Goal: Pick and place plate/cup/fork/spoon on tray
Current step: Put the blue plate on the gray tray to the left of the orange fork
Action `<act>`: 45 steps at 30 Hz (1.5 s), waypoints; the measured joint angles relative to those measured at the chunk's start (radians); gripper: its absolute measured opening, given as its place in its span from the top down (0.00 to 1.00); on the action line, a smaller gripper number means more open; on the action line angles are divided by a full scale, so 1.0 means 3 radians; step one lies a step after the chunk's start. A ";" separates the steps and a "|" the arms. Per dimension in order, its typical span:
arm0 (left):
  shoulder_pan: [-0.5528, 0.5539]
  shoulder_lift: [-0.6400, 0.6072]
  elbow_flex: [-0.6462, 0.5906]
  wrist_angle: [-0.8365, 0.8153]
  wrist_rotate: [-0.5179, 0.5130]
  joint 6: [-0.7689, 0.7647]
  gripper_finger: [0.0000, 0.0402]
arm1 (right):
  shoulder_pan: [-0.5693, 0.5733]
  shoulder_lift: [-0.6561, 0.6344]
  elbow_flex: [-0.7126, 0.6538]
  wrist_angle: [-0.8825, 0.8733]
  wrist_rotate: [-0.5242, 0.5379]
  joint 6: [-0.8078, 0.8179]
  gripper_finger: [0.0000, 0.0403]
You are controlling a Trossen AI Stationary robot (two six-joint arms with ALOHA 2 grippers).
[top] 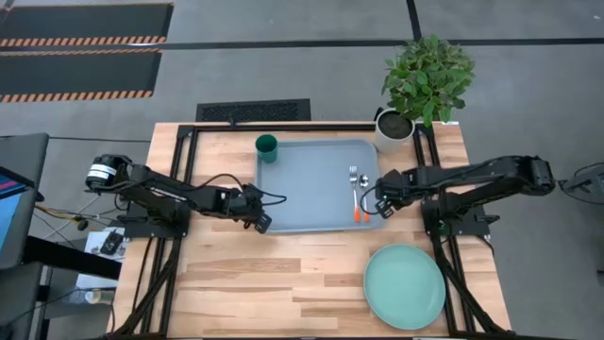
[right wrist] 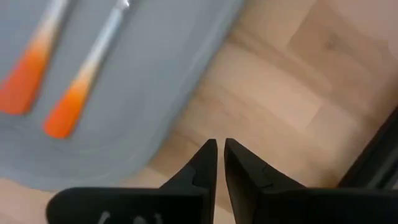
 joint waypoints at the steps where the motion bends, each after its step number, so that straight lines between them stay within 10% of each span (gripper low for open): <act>1: 0.0000 0.0001 0.0000 0.0000 -0.0022 -0.0001 0.99 | 0.0000 0.0001 -0.0052 0.0038 -0.0008 0.0010 0.87; 45: 0.0003 -0.0003 0.0004 -0.0064 -0.0058 -0.0003 0.99 | 0.0114 0.0001 -0.0462 0.1206 -0.0199 0.0216 0.95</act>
